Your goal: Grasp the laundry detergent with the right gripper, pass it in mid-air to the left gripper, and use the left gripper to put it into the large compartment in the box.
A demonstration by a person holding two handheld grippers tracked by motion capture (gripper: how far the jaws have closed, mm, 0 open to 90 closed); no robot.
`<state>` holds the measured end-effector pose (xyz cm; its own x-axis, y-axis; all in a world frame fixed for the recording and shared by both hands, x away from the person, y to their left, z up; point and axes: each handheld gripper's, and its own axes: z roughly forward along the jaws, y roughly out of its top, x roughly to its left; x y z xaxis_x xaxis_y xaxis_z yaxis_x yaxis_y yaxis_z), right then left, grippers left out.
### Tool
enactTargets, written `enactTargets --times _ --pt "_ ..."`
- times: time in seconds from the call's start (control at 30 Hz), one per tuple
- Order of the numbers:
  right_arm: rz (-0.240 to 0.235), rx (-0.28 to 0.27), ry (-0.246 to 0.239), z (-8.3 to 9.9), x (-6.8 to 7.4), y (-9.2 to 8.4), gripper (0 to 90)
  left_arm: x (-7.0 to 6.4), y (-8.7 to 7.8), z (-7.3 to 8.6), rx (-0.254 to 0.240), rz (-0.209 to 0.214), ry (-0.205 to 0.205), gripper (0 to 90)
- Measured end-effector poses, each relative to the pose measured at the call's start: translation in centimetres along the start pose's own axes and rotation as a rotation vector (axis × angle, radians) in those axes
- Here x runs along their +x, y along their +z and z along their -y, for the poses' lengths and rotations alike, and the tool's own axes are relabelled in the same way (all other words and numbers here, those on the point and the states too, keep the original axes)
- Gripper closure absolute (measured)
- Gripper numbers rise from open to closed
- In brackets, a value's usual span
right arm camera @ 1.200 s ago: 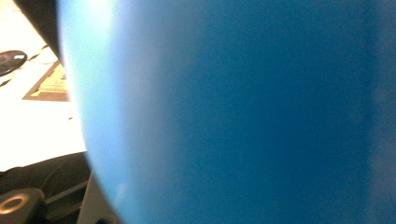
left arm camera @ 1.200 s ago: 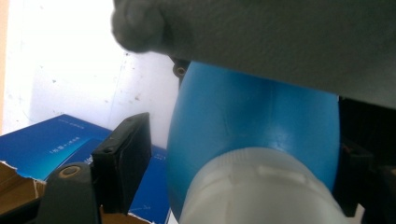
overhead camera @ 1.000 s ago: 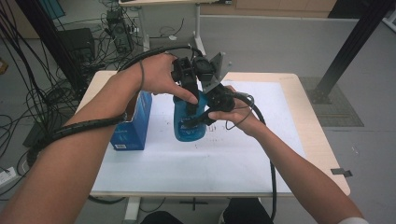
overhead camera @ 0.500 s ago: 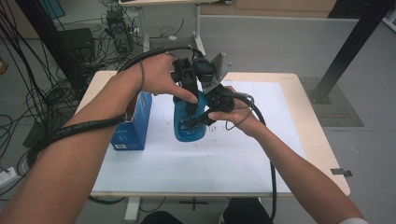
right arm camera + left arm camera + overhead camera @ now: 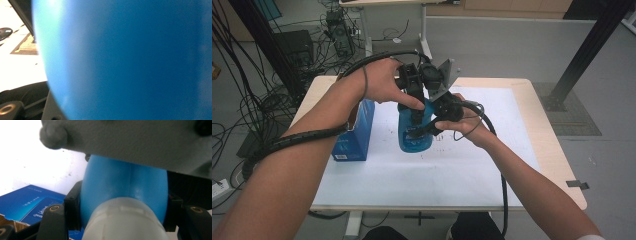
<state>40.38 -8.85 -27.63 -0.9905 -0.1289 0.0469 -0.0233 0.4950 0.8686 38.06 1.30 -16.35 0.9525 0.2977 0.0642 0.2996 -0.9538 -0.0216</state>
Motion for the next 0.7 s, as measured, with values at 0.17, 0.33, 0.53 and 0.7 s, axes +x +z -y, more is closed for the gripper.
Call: enactTargets --times 0.17,0.33,0.53,0.7 --pt "0.003 0.003 -0.001 0.04 -0.01 0.04 42.8 0.01 0.03 -0.03 0.003 -0.002 0.006 37.1" --pt "0.007 -0.002 0.001 0.03 -0.05 -0.04 42.8 0.05 -0.08 -0.11 0.005 -0.006 0.011 37.1" --pt "0.008 -0.005 0.003 0.08 -0.09 -0.10 42.8 0.09 -0.08 -0.24 0.006 -0.006 0.016 37.1" --pt "0.005 -0.006 0.016 0.07 -0.01 -0.19 42.9 0.08 -0.09 -0.26 0.001 -0.008 0.014 37.1"
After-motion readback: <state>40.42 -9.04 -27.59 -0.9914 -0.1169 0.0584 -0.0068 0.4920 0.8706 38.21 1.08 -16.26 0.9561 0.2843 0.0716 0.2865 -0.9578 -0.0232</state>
